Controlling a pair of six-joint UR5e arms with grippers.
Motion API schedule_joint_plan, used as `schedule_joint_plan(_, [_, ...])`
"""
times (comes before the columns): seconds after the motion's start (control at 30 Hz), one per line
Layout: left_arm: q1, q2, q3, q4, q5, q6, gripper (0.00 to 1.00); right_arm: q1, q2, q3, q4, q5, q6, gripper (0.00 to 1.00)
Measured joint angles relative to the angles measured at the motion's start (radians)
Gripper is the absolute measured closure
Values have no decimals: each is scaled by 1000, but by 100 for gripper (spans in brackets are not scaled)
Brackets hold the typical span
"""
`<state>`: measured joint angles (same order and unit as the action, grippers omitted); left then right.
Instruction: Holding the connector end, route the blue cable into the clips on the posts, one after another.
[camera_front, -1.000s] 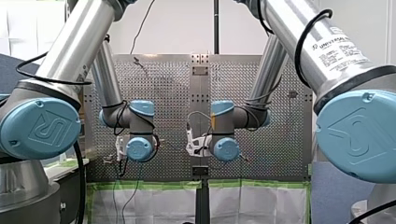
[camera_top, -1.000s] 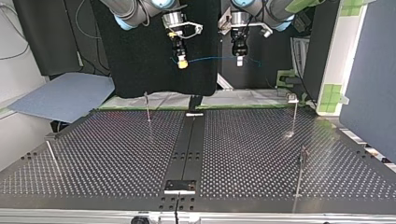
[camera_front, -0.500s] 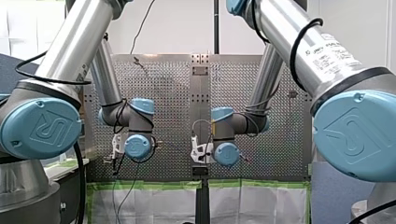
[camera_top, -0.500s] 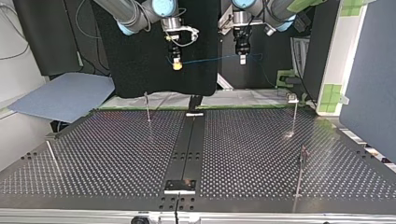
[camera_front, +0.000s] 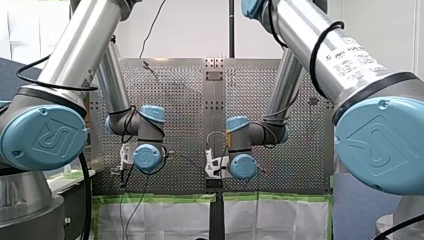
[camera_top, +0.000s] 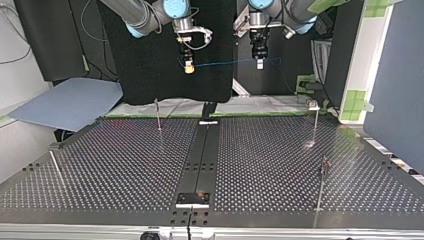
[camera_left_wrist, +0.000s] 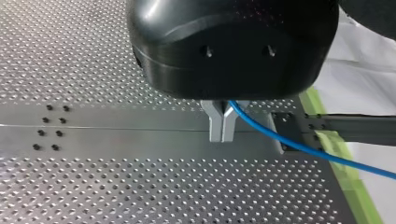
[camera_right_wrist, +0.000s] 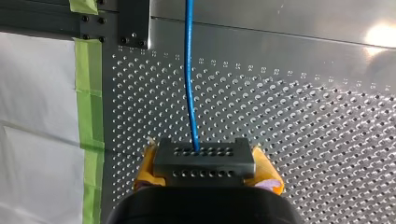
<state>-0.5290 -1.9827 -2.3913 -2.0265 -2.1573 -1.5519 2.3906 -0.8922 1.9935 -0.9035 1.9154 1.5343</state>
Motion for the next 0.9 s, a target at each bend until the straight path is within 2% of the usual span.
schedule_joint_plan(0.13, [-4,27,1,2,4,-16,98,-11,-24,-6,21,-3,15,100])
schedule_joint_plan(0.23, [-2,51,1,-1,11,-37,98,-18,-51,-19,42,-12,38,100])
schedule_joint_plan(0.47, [12,120,2,-33,44,-98,98,-32,-113,-61,93,-64,99,100])
schedule_joint_plan(0.57, [17,144,2,-49,48,-106,98,-34,-141,-87,121,-92,115,100])
schedule_joint_plan(0.9, [40,224,2,-125,47,-127,98,-38,-224,-170,204,-174,128,100])
